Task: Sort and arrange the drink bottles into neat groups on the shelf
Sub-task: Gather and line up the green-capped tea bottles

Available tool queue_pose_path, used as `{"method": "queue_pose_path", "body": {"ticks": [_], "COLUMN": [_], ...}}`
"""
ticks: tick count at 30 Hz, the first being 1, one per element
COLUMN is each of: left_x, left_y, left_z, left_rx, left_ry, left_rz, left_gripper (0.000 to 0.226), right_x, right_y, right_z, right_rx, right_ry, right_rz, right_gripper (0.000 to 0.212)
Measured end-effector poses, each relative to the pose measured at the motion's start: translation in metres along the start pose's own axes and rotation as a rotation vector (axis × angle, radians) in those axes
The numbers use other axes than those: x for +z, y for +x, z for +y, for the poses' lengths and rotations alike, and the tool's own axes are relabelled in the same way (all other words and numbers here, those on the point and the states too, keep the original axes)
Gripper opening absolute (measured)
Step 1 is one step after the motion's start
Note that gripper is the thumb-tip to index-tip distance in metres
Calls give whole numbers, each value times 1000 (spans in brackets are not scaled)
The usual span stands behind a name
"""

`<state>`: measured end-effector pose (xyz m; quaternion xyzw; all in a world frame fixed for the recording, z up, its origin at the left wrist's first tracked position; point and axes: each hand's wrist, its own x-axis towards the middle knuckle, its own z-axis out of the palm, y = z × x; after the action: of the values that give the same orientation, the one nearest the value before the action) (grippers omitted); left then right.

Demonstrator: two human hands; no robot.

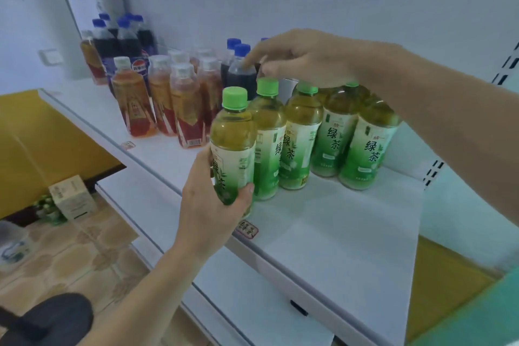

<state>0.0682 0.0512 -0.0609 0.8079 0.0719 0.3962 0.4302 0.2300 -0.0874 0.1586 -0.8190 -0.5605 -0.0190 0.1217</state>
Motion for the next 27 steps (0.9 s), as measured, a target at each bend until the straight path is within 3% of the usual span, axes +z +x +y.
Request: {"method": "queue_pose_path", "body": {"ticks": [5, 9, 12, 19, 22, 27], "left_x": [-9, -3, -4, -11, -10, -11], "left_y": [28, 47, 63, 87, 91, 95], "left_z": [-20, -36, -50, -71, -76, -78], "left_rx": [-12, -9, 12, 36, 50, 31], "left_ry": [-34, -99, -148, -291, -315, -365], "left_rz": [-61, -149, -263, -473, -505, -559], "left_gripper": [77, 80, 81, 86, 86, 89], "right_x": [7, 20, 26, 19, 24, 36], "right_y": [-10, -15, -7, -23, -27, -31], "right_z": [19, 11, 5, -8, -6, -11], "right_rx": [81, 68, 155, 481, 621, 716], "right_ry": [-85, -55, -108, -104, -184, -81], "right_rz": [45, 14, 38, 167, 171, 338], "right_gripper": [57, 46, 37, 55, 47, 21]}}
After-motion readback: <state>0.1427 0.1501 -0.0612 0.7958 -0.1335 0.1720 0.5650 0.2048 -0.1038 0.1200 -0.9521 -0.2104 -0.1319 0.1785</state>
